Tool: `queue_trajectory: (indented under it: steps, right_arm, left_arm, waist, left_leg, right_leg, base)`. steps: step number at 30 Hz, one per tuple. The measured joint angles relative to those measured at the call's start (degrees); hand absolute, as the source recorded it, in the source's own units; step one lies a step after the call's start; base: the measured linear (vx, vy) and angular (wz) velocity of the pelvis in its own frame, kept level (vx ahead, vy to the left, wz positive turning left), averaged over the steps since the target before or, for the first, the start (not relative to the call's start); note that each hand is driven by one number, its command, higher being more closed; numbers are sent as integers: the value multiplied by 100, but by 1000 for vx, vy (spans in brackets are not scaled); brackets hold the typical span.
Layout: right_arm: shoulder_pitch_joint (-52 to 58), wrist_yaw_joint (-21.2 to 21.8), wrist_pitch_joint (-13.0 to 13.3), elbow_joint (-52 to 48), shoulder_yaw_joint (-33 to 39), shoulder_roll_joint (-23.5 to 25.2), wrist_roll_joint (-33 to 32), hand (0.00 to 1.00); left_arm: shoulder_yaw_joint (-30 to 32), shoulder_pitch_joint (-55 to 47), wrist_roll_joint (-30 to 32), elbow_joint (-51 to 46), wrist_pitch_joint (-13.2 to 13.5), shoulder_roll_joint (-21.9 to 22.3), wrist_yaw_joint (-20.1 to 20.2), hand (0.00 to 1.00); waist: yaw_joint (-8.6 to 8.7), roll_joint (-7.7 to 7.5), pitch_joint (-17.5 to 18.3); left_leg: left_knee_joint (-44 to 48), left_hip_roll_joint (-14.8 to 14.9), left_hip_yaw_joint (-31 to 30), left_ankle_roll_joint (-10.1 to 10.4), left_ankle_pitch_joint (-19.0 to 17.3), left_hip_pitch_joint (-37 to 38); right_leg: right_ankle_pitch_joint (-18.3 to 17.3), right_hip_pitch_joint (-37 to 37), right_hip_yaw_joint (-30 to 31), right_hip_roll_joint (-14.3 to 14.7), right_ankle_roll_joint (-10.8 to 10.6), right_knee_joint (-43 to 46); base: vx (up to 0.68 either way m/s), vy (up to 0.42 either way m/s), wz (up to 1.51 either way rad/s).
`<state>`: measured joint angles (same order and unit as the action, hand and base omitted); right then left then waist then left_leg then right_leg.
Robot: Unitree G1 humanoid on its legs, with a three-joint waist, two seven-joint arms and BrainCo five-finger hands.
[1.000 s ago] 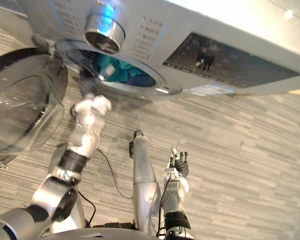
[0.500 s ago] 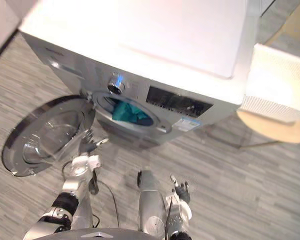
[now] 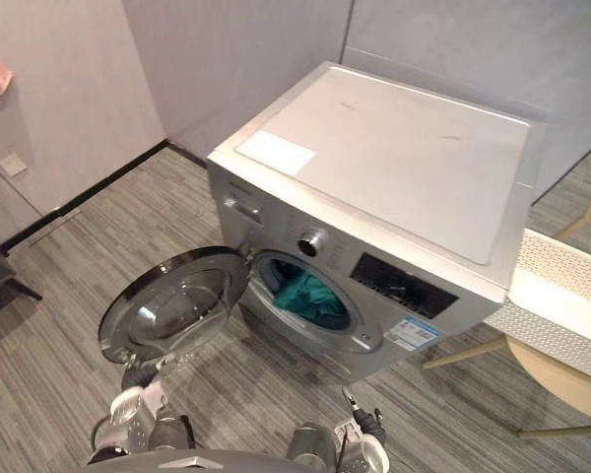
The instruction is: Pick up the laundry basket with both hands and put the clothes into the washing machine.
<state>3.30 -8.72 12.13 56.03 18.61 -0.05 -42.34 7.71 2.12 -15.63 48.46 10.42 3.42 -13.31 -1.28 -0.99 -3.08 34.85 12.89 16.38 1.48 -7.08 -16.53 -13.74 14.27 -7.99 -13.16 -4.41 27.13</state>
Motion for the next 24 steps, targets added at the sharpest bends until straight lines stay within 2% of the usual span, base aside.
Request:
queue_trajectory:
  steps: [1,2,3,4,5,8,10,11,12,14,15,16,17,18,21,22,23,24]
  right_arm:
    - [-35,1,-7,182,-5,52,3,0]
    - [-93,2,10,234,4,69,8,0]
    - [-196,5,16,311,-3,32,9,0]
    - [-288,14,12,367,-15,-50,9,0]
    - [-356,10,-3,422,-53,60,7,0]
    - [-326,-2,22,571,-155,153,-2,0]
    - [-356,5,37,574,-314,173,-3,0]
    - [-358,18,41,586,-452,181,-2,0]
    - [-390,36,50,621,-510,173,0,0]
    - [-607,77,49,708,-671,126,1,0]
    - [-656,73,50,784,-709,130,1,0]
    - [-666,73,50,784,-710,136,1,0]
    - [-665,72,53,765,-708,176,1,0]
    - [-556,70,57,595,-704,260,-1,0]
    - [-261,113,69,37,-834,361,3,0]
    - [-149,127,71,-126,-900,372,3,0]
    - [-126,173,82,-141,-903,355,-2,0]
    - [-112,227,82,-180,-936,338,0,0]
  left_arm:
    - [-227,80,38,-17,72,-143,-2,0]
    - [-306,132,77,-46,97,-173,0,0]
    - [-382,173,67,-63,101,-172,3,0]
    - [-594,237,-139,-117,90,-139,48,0]
    - [-966,221,-299,-403,79,-293,106,0]
    - [-1607,150,-441,-1699,89,-472,300,0]
    - [-1712,152,-435,-2493,148,-549,400,0]
    - [-1745,151,-427,-2939,188,-619,429,0]
    - [-1737,137,-426,-3184,198,-669,434,0]
    - [-1643,146,-356,-3880,272,-706,496,0]
    - [-1624,208,-271,-4148,402,-755,471,0]
    - [-1627,232,-264,-4180,416,-769,469,0]
    - [-1621,287,-221,-4343,438,-812,394,0]
    - [-1613,302,-191,-4601,472,-807,286,0]
    - [-1524,347,5,-5246,607,-793,5,0]
    - [-1502,383,118,-5456,711,-749,-151,0]
    - [-1487,401,215,-5537,793,-661,-294,0]
    - [-1412,404,323,-5576,827,-609,-412,0]
  waist:
    - [71,-158,139]
    - [51,-154,139]
    - [50,-39,149]
    - [103,79,132]
    - [159,-92,104]
    - [197,-140,142]
    - [172,-168,172]
    - [163,-253,230]
    - [168,-234,246]
    - [40,-179,258]
    - [-18,-204,243]
    - [-26,-220,234]
    - [-65,-297,234]
    - [-88,-363,225]
    - [-186,-373,234]
    - [-182,-349,247]
    - [-257,-270,272]
    - [-239,-186,241]
  left_leg:
    - [-807,-348,-279,65,-82,204]
    - [-676,-331,-344,55,-242,204]
    - [-618,-189,-458,207,-507,268]
    - [-1068,-226,-547,462,-754,410]
    - [-1223,-439,-518,364,-599,408]
    - [-1465,-698,-702,207,-361,254]
    - [-1683,-827,-825,181,-128,137]
    - [-1862,-892,-841,177,25,39]
    - [-1881,-887,-857,225,50,-74]
    - [-1773,-827,-846,230,127,-518]
    - [-1795,-805,-858,208,222,-681]
    - [-1796,-805,-859,206,228,-695]
    - [-1765,-779,-858,204,226,-730]
    - [-1580,-710,-848,222,108,-773]
    - [-998,-382,-772,200,-354,-942]
    - [-1109,-205,-672,184,-370,-800]
    - [-1545,-3,-613,128,-149,-488]
    - [-1850,115,-514,79,78,-241]
  right_leg:
    - [311,-34,-69,-223,-72,-490]
    - [479,-44,-121,-260,-231,-647]
    - [707,-18,-101,-149,-300,-765]
    - [882,-29,-88,-40,-373,-924]
    - [1092,-53,-30,-136,-299,-1178]
    - [1452,-319,-86,-169,-223,-1846]
    - [1551,-343,-96,-173,-194,-2141]
    - [1611,-301,-169,-209,-268,-2300]
    - [1646,-225,-195,-214,-341,-2338]
    - [1726,122,-194,-163,-497,-2414]
    - [1787,227,-201,-128,-506,-2505]
    - [1812,227,-200,-125,-515,-2524]
    - [1898,221,-194,-105,-500,-2573]
    - [2020,175,-212,-67,-481,-2584]
    - [2112,139,-229,136,-573,-2389]
    - [2330,188,-198,226,-772,-2187]
    - [2838,198,-35,457,-692,-2129]
    - [2483,376,22,518,-448,-1173]
  base:
    - [-81,255,60]
    - [-67,325,17]
    - [-61,314,-19]
    - [-109,327,-16]
    - [-100,247,4]
    - [-126,178,37]
    - [-155,97,49]
    - [-137,51,47]
    - [-145,6,31]
    - [-187,-5,11]
    - [-130,-3,7]
    - [-96,0,10]
    - [-39,-13,2]
    - [-42,-24,-5]
    - [-28,-22,-26]
    - [30,21,-29]
    - [39,35,-28]
    - [65,62,-7]
